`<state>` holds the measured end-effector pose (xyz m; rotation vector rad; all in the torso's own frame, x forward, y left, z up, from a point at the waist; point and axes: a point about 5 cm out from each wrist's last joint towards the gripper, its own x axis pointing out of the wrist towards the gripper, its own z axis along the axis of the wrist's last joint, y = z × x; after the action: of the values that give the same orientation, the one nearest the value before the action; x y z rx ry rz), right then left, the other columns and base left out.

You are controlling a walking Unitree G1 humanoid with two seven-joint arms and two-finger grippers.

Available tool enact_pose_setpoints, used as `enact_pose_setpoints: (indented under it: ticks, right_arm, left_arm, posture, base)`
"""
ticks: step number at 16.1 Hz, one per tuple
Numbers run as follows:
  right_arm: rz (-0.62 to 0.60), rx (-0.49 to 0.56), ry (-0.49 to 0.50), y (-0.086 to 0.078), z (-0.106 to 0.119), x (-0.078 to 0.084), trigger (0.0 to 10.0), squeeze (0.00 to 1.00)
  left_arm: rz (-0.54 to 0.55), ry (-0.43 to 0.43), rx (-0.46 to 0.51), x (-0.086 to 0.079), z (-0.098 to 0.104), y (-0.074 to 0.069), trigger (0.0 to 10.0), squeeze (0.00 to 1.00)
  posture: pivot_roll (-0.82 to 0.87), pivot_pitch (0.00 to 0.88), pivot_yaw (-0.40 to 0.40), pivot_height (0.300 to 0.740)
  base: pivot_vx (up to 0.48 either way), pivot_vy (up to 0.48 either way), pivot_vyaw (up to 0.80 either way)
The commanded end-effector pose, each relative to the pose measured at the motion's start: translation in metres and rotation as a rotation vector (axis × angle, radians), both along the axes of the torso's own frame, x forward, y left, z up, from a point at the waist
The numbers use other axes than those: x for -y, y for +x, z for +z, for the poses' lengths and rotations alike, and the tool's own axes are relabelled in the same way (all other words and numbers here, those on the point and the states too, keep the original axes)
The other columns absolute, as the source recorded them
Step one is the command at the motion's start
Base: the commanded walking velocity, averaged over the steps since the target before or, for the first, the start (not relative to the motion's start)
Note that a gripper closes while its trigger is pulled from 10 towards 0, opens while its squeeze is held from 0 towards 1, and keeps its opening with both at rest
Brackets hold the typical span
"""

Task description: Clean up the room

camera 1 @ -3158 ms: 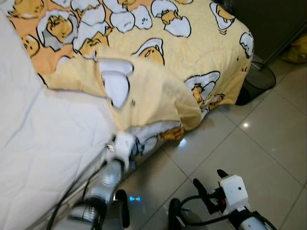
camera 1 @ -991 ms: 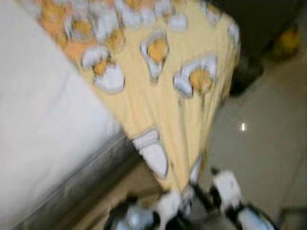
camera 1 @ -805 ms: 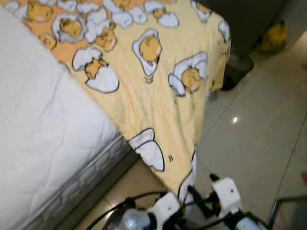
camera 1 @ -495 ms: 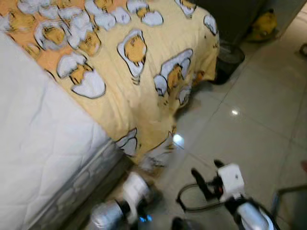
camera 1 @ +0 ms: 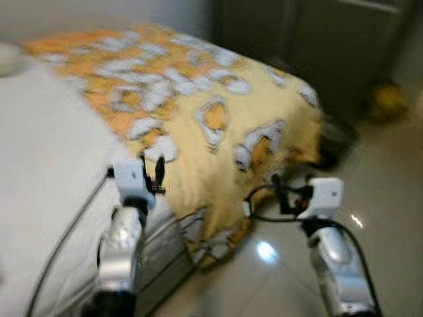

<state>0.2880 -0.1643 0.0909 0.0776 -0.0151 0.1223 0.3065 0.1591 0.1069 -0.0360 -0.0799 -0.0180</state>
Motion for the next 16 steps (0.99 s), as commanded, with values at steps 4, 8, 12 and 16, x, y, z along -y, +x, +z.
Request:
enact_pose_setpoints:
  ticks: [4,8,12,16]
  right_arm:
    - [0.018,0.01,-0.012,0.001,-0.004,0.001,10.0,0.0]
    - [0.024,0.007,-0.017,0.001,-0.007,0.001,10.0,0.0]
    - [-0.037,0.061,-0.037,0.001,0.001,0.015,10.0,0.0]
    - [-0.017,-0.002,-0.053,-0.008,-0.018,0.016,10.0,0.0]
  left_arm:
    - [0.094,0.074,-0.1,-0.008,-0.013,-0.003,10.0,0.0]
    - [0.038,0.131,-0.105,0.003,-0.013,0.001,10.0,0.0]
    - [0.097,0.204,-0.124,-0.018,-0.02,-0.005,10.0,0.0]
    - [0.077,0.228,-0.095,-0.011,-0.013,0.002,10.0,1.0]
  posture:
    - [0.16,0.0,0.007,0.74]
    - [0.16,0.0,0.014,0.74]
    - [0.15,0.0,0.047,0.74]
    - [0.14,0.0,0.041,0.74]
  base:
    - [0.0,-0.48,0.48]
    - [0.0,-0.12,0.45]
    - [0.0,-0.478,0.44]
    - [0.074,-0.429,0.44]
